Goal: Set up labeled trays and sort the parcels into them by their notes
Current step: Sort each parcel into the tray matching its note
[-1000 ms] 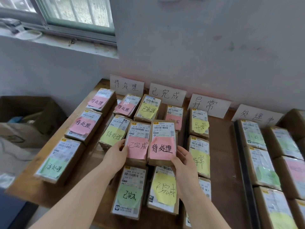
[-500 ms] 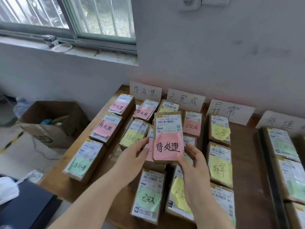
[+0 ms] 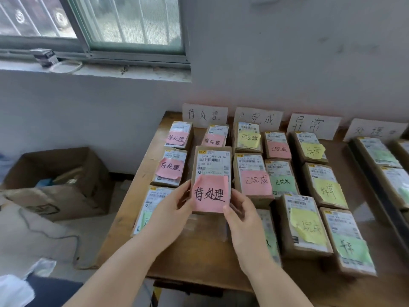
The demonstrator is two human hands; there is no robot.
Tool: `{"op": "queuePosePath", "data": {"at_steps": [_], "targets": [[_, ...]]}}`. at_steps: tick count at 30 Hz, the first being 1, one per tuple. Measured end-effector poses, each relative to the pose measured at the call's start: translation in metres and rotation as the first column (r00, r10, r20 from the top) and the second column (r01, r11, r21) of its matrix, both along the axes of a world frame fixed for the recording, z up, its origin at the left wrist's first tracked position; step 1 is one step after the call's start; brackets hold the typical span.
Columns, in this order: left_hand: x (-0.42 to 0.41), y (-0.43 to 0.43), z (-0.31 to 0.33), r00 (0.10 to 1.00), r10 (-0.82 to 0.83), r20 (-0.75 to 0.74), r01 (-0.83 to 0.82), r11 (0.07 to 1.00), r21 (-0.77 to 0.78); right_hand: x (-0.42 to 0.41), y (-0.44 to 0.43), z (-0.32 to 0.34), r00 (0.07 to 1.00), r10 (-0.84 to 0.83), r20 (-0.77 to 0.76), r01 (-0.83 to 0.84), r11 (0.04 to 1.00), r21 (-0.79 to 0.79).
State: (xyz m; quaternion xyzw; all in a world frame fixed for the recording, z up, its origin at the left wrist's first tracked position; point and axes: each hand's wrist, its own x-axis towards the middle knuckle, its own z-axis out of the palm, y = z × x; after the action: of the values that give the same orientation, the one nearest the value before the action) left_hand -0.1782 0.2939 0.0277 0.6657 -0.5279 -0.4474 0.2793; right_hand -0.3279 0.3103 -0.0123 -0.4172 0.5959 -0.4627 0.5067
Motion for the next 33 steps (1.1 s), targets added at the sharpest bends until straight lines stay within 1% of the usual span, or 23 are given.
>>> {"op": "queuePosePath", "data": {"at_steps": [3,8,12,19,24,29,33], "targets": [[0.022,0.011,-0.017,0.999,-0.034,0.031,0.033,0.999,0.02,0.026,0.018,-0.019,0.999,0.008,-0.042,-0.006,0.999,0.037],[0.039,0.028,-0.047,0.99,-0.104,0.099,0.09,0.986,0.14,0.047,0.044,-0.047,0.998,0.025,-0.063,-0.014,0.986,0.164],[0.037,0.029,-0.065,0.981,-0.172,0.087,0.147,0.96,0.236,0.043,0.049,-0.064,0.993,0.022,-0.119,0.009,0.967,0.256],[0.029,0.025,-0.087,0.971,-0.23,0.065,0.2,0.931,0.306,0.034,0.043,-0.079,0.968,0.09,-0.232,-0.002,0.934,0.357],[0.027,0.016,-0.093,0.977,-0.212,0.025,0.195,0.934,0.298,0.032,0.033,-0.074,0.979,0.094,-0.179,-0.027,0.939,0.343],[0.026,0.009,-0.088,0.962,-0.274,-0.001,0.27,0.946,0.18,0.028,0.029,-0.064,0.974,0.064,-0.216,-0.007,0.966,0.257],[0.02,0.008,-0.082,0.938,-0.341,0.068,0.333,0.937,0.11,0.018,0.029,-0.05,0.963,0.029,-0.268,0.028,0.978,0.207]]}}
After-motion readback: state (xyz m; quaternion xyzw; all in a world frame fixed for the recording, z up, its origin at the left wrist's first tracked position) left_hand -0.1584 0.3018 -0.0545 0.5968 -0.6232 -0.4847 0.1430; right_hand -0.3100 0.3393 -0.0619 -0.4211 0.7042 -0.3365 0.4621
